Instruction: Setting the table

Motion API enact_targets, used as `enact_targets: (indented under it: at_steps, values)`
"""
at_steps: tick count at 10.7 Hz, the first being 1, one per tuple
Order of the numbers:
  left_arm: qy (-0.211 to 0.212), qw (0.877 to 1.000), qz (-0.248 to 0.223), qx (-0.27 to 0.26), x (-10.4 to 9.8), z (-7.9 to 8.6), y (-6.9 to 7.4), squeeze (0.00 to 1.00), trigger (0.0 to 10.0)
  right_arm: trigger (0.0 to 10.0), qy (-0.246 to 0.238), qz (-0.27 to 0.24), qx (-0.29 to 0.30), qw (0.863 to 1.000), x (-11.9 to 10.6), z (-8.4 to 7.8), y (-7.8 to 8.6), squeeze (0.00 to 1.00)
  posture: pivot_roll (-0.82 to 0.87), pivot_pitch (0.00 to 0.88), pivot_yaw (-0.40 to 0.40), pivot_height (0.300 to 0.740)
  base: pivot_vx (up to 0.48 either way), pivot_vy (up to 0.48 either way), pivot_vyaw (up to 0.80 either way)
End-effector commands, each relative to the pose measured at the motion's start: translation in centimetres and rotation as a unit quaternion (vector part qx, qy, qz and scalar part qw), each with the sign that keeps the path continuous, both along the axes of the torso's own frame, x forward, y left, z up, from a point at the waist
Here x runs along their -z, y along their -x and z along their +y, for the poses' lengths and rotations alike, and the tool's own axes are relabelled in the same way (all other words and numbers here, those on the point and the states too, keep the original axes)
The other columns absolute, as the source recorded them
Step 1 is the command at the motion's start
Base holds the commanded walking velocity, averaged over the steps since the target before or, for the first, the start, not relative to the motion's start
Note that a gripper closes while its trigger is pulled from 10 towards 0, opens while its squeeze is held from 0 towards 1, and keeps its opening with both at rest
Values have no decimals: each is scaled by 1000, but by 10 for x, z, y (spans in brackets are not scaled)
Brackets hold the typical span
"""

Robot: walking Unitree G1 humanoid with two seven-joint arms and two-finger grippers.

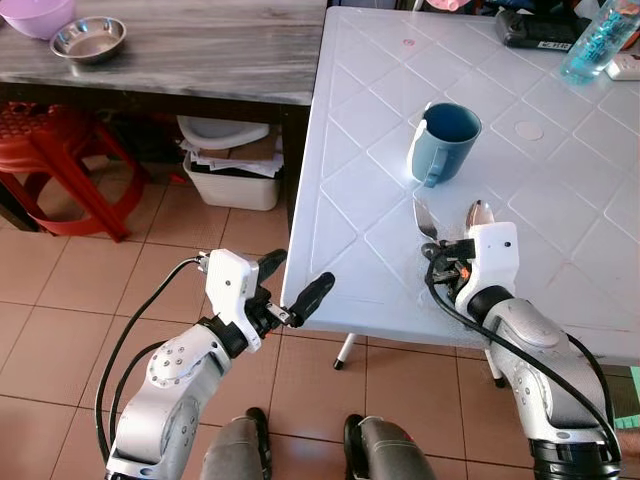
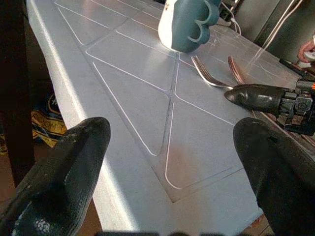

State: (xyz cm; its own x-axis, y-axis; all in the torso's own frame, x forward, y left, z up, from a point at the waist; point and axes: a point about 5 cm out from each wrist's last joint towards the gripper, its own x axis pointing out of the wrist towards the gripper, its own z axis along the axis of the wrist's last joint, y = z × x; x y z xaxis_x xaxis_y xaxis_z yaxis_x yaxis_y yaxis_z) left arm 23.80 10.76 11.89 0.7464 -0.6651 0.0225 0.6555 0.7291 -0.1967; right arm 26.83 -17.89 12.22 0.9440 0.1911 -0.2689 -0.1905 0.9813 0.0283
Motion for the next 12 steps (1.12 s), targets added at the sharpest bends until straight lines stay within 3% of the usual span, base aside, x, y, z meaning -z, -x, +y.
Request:
enact_targets:
  at_steps: [1,2,4,5,6,9,11,12]
  values:
    - [-16,1000,-2,-16,2,2,0,0,10000,0,11,99,48,994,37,-15,13,0,-71,226,13,740,0,0,0]
    - [-41,998,-6,-56,5,7,-6,0,10000,0,8,101,47,994,38,-11,15,0,-74,227,13,740,0,0,0]
    - [-33,993,10,-115,8,16,-13,0,10000,0,-5,112,25,993,41,-1,20,0,-76,229,11,740,0,0,0]
    - [-35,991,11,-131,9,20,-14,0,10000,9412,-5,114,14,993,41,2,21,0,-76,230,11,740,0,0,0]
    - [-41,990,2,-138,9,22,-15,0,10000,10000,-11,113,12,993,40,4,21,0,-76,232,10,740,0,480,0]
    - [-33,986,13,-166,13,24,-16,0,10000,10000,-23,110,19,994,39,4,18,0,-77,227,10,740,0,480,0]
    - [-35,984,6,-177,12,26,-19,0,10000,10000,-16,83,8,996,31,11,12,0,-74,220,9,740,0,480,0]
    - [-36,982,3,-183,11,26,-21,0,10000,10000,10,44,2,999,25,15,7,0,-72,219,11,740,0,480,0]
